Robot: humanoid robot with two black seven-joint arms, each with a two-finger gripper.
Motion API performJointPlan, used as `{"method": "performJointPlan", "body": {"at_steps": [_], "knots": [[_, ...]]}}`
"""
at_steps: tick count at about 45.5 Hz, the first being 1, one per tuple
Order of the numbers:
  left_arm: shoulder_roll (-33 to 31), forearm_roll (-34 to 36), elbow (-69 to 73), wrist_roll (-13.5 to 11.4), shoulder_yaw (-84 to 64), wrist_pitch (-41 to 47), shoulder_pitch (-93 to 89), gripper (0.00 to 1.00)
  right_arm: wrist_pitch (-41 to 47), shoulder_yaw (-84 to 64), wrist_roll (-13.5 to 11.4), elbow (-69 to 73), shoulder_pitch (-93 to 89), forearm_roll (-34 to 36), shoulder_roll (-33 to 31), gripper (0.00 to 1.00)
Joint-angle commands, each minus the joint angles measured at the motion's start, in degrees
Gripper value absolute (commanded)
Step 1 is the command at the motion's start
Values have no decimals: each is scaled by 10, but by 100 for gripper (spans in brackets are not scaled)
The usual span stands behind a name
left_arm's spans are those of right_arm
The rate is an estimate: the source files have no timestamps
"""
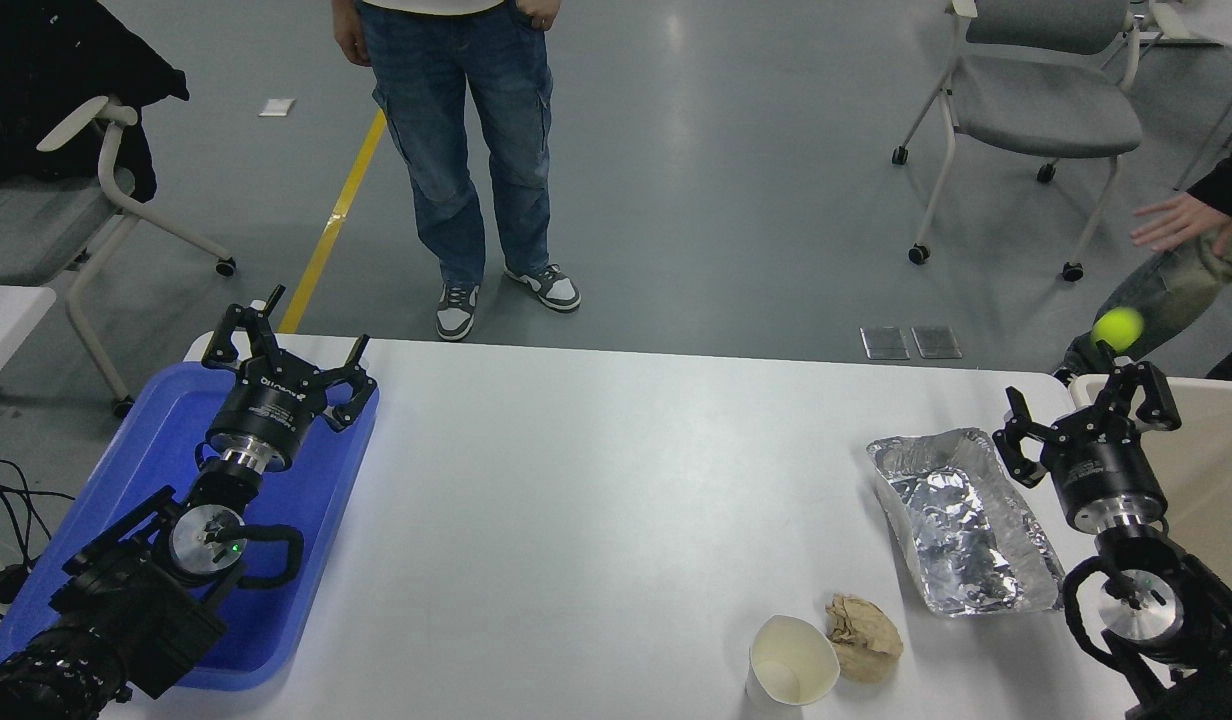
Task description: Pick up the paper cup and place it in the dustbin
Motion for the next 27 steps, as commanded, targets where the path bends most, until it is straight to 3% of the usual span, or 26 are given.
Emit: {"method": "performJointPlan", "body": {"at_steps": [1,27], "knots": [[0,0,0,0,0,0,0,100,2,-16,12,-3,4,9,0,100],[0,0,0,0,0,0,0,100,2,-25,12,-3,1,8,-3,100]]}}
